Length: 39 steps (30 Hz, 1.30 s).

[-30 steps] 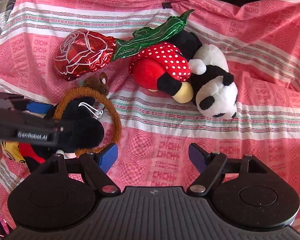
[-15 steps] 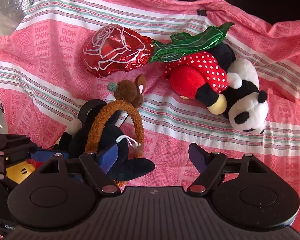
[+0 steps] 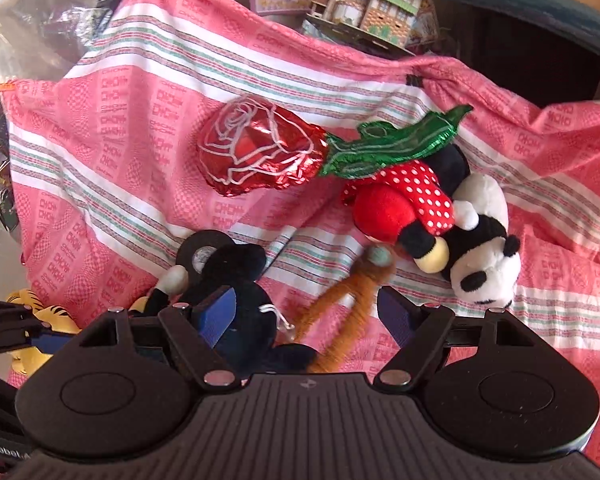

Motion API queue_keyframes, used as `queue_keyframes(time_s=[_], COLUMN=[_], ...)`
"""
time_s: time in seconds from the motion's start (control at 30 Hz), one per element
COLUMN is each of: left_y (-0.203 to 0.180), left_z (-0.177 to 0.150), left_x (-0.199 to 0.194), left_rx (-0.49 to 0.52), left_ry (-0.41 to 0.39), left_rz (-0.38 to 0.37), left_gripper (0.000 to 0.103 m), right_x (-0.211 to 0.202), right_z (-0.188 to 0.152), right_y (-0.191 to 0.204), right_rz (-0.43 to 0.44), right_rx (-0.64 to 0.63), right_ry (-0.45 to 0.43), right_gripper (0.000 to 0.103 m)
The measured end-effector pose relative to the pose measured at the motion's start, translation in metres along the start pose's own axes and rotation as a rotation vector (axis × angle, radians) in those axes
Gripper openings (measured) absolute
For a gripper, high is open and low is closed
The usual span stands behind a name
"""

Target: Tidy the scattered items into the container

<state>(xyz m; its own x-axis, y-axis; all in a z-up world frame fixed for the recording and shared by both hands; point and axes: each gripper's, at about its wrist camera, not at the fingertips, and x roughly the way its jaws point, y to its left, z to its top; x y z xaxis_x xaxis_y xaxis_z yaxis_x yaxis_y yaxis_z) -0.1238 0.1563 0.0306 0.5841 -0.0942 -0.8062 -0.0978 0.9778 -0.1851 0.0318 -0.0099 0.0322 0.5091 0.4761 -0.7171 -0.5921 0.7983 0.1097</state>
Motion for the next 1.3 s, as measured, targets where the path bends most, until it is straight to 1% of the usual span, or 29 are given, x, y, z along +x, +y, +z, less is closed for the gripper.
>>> queue_keyframes(time_s=[0.1,0.17,0.27,0.37,0.43,0.53,0.67,0.77,0.83,0.93,1.03,1.07,1.1,1.17,1.2,1.27,1.3], left_y=[0.030,0.054,0.091,0.123,0.139,0.162,0.182,0.189,0.189,0.187,0.186,0.186,0.187,0.188,0.183,0.170,0.165], left_z=[-0.011,-0.020,-0.038,-0.057,-0.069,-0.085,-0.099,-0.104,-0.102,-0.095,-0.088,-0.087,-0.084,-0.081,-0.080,-0.079,-0.078], left_x=[-0.022,-0.036,-0.056,-0.071,-0.075,-0.072,-0.062,-0.052,-0.049,-0.041,-0.032,-0.031,-0.030,-0.029,-0.031,-0.033,-0.034], left_rx=[-0.049,-0.094,-0.182,-0.246,-0.277,-0.318,-0.350,-0.335,-0.306,-0.254,-0.217,-0.219,-0.236,-0.267,-0.258,-0.204,-0.201], left_ry=[-0.015,-0.024,-0.013,0.004,0.017,0.049,0.072,0.070,0.062,0.052,0.050,0.045,0.044,0.051,0.052,0.050,0.053], left_rz=[0.099,0.162,0.248,0.331,0.366,0.389,0.349,0.307,0.283,0.259,0.234,0.224,0.204,0.131,0.100,0.111,0.096], left_gripper=[0.079,0.080,0.080,0.080,0.080,0.080,0.081,0.082,0.086,0.092,0.096,0.096,0.096,0.089,0.084,0.083,0.085], right_x=[-0.003,-0.001,0.008,0.022,0.029,0.039,0.055,0.064,0.072,0.084,0.090,0.092,0.095,0.097,0.095,0.088,0.084], right_z=[0.006,0.005,-0.003,-0.015,-0.022,-0.029,-0.039,-0.049,-0.056,-0.063,-0.068,-0.069,-0.071,-0.073,-0.073,-0.071,-0.070], right_y=[0.026,0.046,0.082,0.117,0.140,0.166,0.188,0.199,0.205,0.211,0.220,0.223,0.228,0.231,0.228,0.216,0.210], right_rz=[0.075,0.127,0.216,0.282,0.314,0.368,0.388,0.404,0.391,0.378,0.372,0.366,0.339,0.299,0.303,0.325,0.328], right_rx=[-0.050,-0.087,-0.148,-0.203,-0.238,-0.285,-0.314,-0.333,-0.349,-0.356,-0.399,-0.413,-0.428,-0.446,-0.433,-0.386,-0.373], right_ry=[-0.013,-0.003,0.038,0.087,0.114,0.160,0.223,0.271,0.290,0.309,0.281,0.278,0.274,0.273,0.274,0.279,0.283], right_gripper=[0.081,0.082,0.082,0.082,0.082,0.082,0.087,0.089,0.089,0.091,0.094,0.096,0.099,0.098,0.095,0.092,0.091])
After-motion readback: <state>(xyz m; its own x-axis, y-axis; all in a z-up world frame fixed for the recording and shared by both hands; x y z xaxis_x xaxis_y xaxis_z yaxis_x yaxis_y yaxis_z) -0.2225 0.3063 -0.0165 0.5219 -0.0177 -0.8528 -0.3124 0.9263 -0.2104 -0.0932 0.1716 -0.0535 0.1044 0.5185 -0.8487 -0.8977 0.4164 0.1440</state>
